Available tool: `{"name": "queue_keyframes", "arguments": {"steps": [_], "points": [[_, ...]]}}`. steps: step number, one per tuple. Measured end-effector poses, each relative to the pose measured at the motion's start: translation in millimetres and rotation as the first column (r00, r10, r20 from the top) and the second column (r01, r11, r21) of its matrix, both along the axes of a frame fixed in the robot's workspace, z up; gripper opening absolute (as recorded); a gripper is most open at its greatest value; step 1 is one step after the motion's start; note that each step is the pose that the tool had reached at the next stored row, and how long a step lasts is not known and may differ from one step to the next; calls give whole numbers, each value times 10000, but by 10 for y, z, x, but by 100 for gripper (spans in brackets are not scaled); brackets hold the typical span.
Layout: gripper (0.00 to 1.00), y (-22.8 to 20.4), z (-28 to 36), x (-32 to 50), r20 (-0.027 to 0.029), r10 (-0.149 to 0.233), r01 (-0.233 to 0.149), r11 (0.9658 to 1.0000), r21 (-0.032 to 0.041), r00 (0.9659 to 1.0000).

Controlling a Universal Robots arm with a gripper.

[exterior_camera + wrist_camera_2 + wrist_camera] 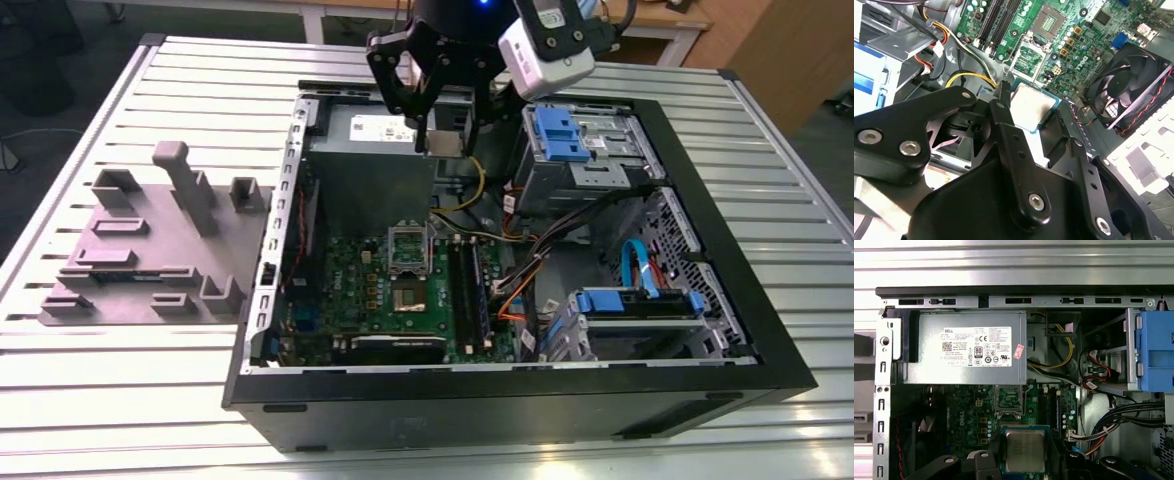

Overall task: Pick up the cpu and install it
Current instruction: 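Place the cpu into insertion slot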

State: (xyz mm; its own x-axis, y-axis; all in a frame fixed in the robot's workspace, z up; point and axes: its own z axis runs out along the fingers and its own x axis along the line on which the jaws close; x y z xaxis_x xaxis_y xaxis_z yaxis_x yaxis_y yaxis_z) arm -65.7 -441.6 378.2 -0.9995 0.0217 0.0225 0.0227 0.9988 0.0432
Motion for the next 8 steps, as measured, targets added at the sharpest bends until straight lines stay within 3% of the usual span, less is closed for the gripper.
{"name": "queue_keyframes", "arguments": {"steps": [8], "points": [[47,-13,-20,0,1,0,0,10000,2,10000]]}}
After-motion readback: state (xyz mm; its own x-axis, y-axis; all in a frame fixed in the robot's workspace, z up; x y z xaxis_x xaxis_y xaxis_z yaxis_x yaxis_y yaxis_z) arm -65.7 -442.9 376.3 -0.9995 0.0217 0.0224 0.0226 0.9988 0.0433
